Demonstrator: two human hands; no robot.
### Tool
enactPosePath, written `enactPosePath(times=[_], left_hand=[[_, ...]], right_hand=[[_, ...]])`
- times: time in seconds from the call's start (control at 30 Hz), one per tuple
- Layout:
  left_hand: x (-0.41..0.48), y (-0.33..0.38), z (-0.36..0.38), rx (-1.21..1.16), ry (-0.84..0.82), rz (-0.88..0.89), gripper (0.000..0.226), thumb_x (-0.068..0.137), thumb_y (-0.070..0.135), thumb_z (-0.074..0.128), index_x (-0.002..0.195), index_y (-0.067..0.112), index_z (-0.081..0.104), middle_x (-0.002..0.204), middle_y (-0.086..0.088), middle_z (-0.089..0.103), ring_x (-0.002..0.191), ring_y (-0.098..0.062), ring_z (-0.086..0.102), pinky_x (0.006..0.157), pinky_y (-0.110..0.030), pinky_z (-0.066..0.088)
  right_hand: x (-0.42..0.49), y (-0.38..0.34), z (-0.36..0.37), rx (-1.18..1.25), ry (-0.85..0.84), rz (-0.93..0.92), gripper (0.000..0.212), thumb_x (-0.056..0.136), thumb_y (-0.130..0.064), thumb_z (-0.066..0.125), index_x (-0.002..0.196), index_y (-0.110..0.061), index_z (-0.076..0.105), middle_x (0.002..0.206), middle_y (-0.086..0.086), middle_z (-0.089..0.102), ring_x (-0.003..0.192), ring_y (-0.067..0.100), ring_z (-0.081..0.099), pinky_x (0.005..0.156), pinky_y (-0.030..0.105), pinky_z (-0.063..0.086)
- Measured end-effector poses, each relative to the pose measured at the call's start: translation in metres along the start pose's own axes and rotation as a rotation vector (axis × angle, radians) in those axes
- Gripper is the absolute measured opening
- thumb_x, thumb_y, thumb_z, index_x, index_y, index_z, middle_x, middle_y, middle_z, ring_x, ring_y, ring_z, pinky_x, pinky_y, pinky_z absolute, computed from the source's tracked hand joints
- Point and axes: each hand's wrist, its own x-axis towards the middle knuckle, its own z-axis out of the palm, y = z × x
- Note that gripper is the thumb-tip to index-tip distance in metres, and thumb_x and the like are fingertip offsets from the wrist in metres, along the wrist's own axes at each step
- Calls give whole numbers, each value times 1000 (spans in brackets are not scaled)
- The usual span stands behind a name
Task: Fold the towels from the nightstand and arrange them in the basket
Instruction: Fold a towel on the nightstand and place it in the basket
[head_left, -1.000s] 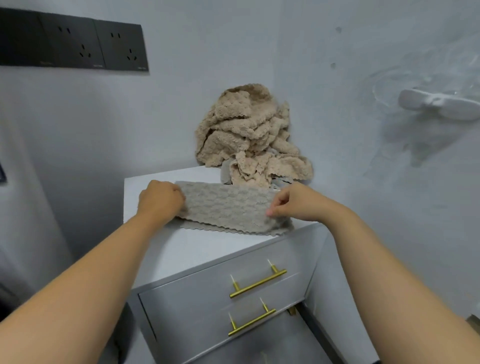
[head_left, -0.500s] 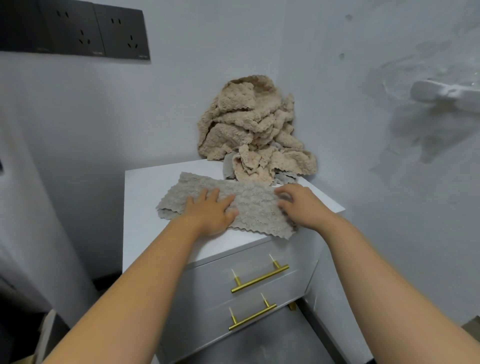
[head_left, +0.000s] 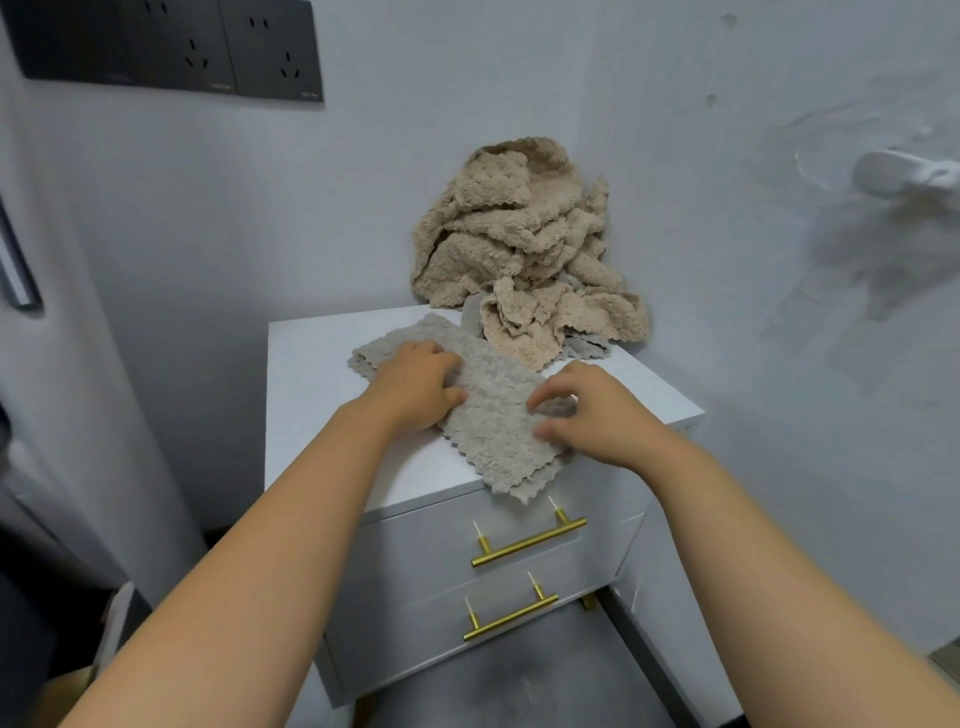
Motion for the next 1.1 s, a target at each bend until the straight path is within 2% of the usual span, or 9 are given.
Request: enactPosePath(times=[0.13,0.3,0.43,0.5,0.67,0.8,0.97,1.03,1.1], left_hand=[[-2,-4,3,-38,-103,64,51,95,44,47,140,18,44,138,-7,46,124,-27,41,103,-43,37],[-1,-4,6,-50,-91,82,50,97,44,44,138,17,46,136,-6,48,125,-27,41,103,-44,37],[0,-2,5,-93,-69,104,46,97,41,44,135,15,50,134,-6,50,124,-25,41,103,-42,36],[0,-2,5,-98,-65,106,46,98,41,44,135,15,51,134,-6,50,125,-25,42,103,-42,36],[1,-3,4,-109,-39,100,43,98,39,44,131,14,54,133,-8,52,124,-26,43,103,-43,36],[2,1,-1,-159,-12,95,43,98,39,43,134,16,51,139,-7,47,130,-25,38,107,-42,32],[1,9,-1,-83,-127,116,56,94,52,42,141,21,42,147,-6,39,135,-26,31,110,-47,29],[-3,15,3,20,-270,99,71,90,64,37,149,28,24,158,-3,18,144,-26,14,115,-53,17],[-9,21,9,90,-363,49,76,89,69,30,151,33,6,160,2,-3,147,-24,-4,116,-56,2]], right_hand=[[-9,-21,5,-26,-238,-130,46,63,-27,86,101,-29,60,120,-4,45,109,11,41,90,24,37],[-10,-23,14,-88,-157,-199,22,72,-12,76,86,-22,64,127,-1,49,119,18,45,88,22,37],[-13,-23,11,-179,-266,-194,42,70,-19,81,106,-21,58,138,-2,40,124,18,38,97,26,35],[-14,-24,16,-206,-248,-215,36,73,-13,75,102,-21,55,140,0,39,124,19,39,99,32,37],[-11,-20,9,-42,-95,-182,14,74,-7,64,82,-19,65,117,2,62,108,17,55,92,30,45],[-11,-14,-11,156,-65,-100,20,77,-9,70,76,-29,68,109,-14,63,100,1,55,83,3,36],[-15,-3,-18,36,-308,-68,23,77,-8,71,74,-31,71,97,-9,63,77,-1,53,70,12,41],[-15,-1,-15,-82,-408,-64,22,78,-7,69,83,-27,76,90,-7,59,75,4,51,71,22,45],[-14,-2,-15,-88,-376,-14,24,81,-5,62,84,-25,75,82,-7,60,72,7,53,68,24,46]])
